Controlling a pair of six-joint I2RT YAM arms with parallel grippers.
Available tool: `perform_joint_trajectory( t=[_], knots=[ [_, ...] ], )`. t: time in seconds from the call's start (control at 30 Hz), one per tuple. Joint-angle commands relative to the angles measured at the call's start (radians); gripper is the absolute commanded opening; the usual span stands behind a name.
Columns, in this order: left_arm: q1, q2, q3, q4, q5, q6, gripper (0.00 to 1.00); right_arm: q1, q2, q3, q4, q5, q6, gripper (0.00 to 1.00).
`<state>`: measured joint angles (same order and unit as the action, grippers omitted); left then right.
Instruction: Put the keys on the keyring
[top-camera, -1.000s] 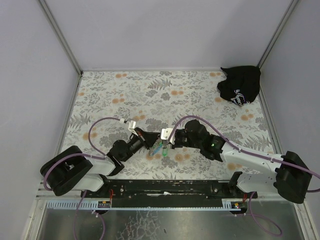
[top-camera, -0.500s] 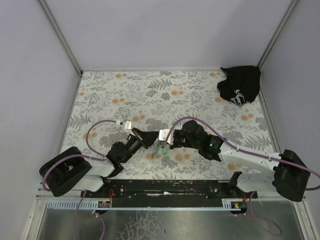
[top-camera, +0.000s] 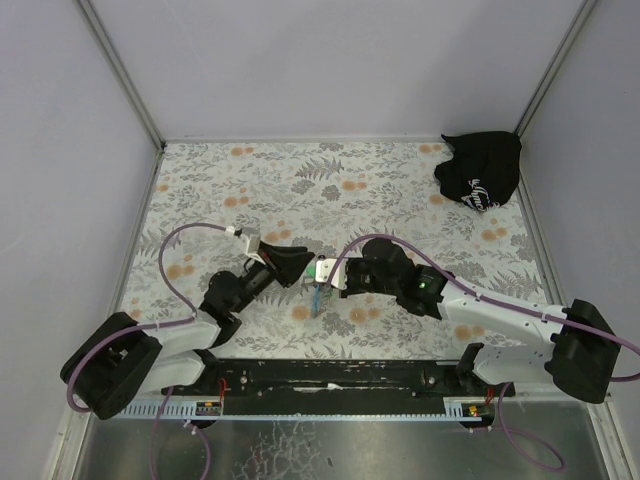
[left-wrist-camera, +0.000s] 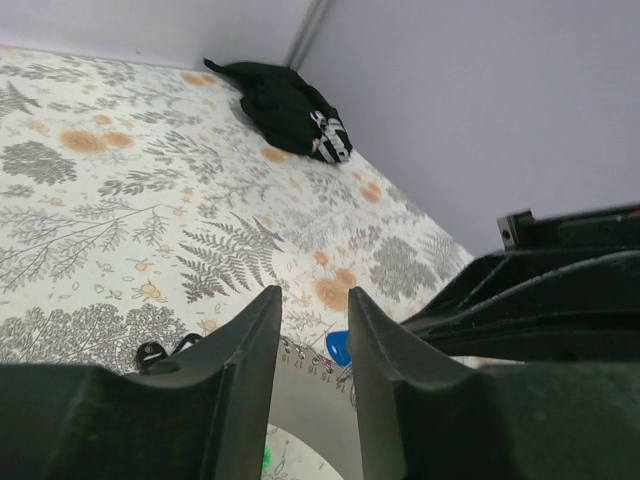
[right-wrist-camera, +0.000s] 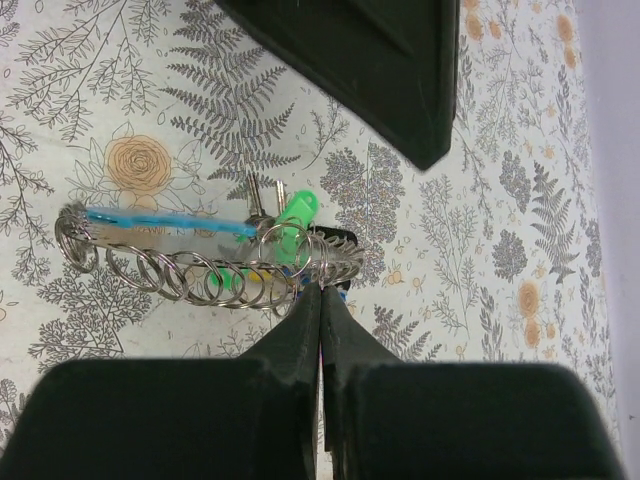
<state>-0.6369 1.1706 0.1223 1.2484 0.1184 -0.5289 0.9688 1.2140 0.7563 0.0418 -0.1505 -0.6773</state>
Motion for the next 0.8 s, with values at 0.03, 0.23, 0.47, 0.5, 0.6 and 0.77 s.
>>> perform_joint_trajectory(
  t=[0.03,0.23,0.47,0.5,0.6,0.77],
  knots=[
    [0.027,0.020,0.103,-0.164,0.227,0.225,0.36,0.009,-0.030,0.062,0.016,-0.015,-0.027,0.00],
    [0.089,0.080,0.169,-0.216,0.392,0.306,0.39,0.008,-0.034,0.068,0.000,-0.016,-0.034,0.00],
    [0.098,0.056,0.193,-0.332,0.458,0.385,0.41,0.008,-0.035,0.067,-0.002,-0.020,-0.031,0.00],
    [0.098,0.050,0.189,-0.336,0.458,0.389,0.41,0.008,-0.034,0.067,-0.004,-0.020,-0.031,0.00],
    [0.100,0.033,0.192,-0.369,0.453,0.408,0.41,0.008,-0.034,0.068,-0.003,-0.023,-0.031,0.00],
    [0.100,0.035,0.199,-0.385,0.477,0.414,0.42,0.010,-0.033,0.069,-0.005,-0.027,-0.030,0.00]
  ],
)
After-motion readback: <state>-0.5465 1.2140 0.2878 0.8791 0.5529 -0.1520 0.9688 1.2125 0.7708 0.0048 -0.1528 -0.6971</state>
